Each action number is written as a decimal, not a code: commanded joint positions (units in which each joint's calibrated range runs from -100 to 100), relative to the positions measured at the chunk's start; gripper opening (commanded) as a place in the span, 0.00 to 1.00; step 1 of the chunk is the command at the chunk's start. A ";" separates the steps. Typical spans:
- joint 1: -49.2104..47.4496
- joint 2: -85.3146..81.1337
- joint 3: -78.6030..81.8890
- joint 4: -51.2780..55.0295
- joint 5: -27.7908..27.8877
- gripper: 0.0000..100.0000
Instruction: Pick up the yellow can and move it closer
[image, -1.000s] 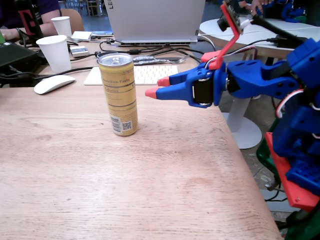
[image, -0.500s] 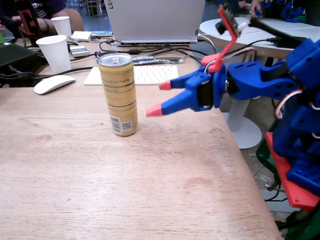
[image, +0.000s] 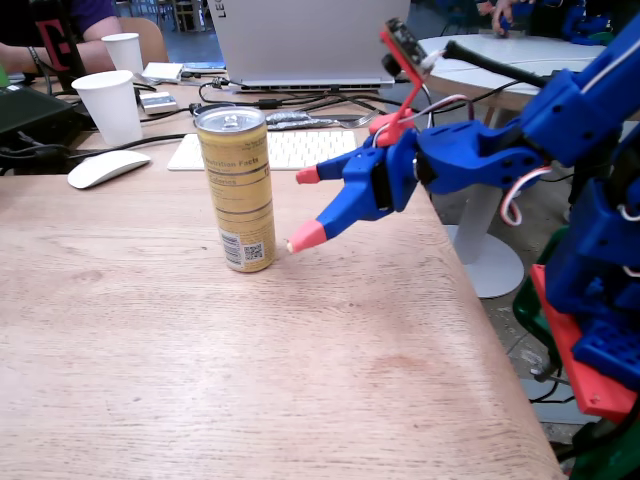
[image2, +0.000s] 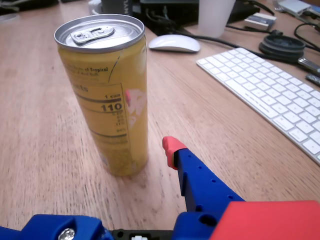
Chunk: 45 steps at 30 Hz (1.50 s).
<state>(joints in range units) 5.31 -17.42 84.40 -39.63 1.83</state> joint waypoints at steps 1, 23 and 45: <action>0.11 4.90 -7.34 -1.67 0.34 0.74; 3.83 39.46 -36.88 -23.34 0.44 0.73; -1.92 45.64 -46.98 -22.36 0.39 0.73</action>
<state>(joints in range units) 3.80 28.75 40.31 -62.07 2.08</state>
